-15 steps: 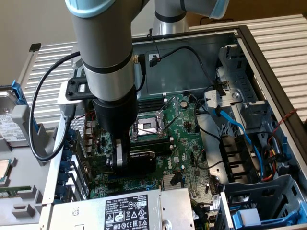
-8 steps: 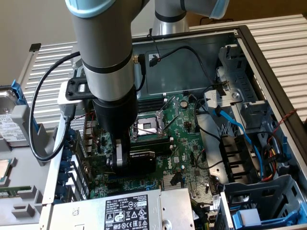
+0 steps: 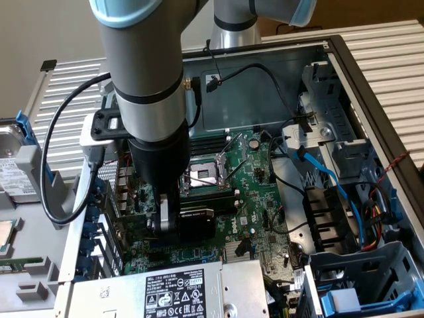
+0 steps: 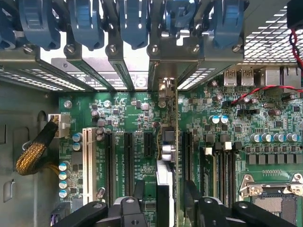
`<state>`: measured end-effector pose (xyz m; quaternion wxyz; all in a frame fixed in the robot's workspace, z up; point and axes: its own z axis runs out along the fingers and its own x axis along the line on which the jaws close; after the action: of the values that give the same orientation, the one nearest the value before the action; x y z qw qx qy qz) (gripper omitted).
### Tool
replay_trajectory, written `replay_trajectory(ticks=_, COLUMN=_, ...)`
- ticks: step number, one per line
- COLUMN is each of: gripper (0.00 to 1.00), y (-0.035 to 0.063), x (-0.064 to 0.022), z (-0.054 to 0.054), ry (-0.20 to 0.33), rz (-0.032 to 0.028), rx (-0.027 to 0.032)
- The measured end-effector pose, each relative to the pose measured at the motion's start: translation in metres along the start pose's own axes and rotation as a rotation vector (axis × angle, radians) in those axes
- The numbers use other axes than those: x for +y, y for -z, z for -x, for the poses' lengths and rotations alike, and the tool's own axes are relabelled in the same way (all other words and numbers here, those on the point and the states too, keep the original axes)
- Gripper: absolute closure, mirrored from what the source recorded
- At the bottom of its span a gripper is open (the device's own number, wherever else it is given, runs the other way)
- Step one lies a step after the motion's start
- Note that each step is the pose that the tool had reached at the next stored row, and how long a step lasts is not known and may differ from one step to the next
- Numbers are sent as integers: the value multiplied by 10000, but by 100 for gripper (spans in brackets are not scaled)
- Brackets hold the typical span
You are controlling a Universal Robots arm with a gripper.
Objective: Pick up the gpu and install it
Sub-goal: 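Insert the gpu into the slot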
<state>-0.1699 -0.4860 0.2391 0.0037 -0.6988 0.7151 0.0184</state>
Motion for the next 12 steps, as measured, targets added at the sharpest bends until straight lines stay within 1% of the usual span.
replay_trajectory(ticks=1, gripper=53, y=0, x=0, z=0, ry=0, rz=0, rx=0)
replay_trajectory(ticks=6, gripper=53, y=0, x=0, z=0, ry=0, rz=0, rx=-1)
replay_trajectory(ticks=8, gripper=51, y=0, x=0, z=0, ry=0, rz=0, rx=0)
replay_trajectory(ticks=10, gripper=39, y=4, x=0, z=0, ry=0, rz=1, rx=0)
replay_trajectory(ticks=11, gripper=39, y=8, x=0, z=0, ry=0, rz=1, rx=2)
replay_trajectory(ticks=12, gripper=33, y=7, x=0, z=0, ry=0, rz=0, rx=0)
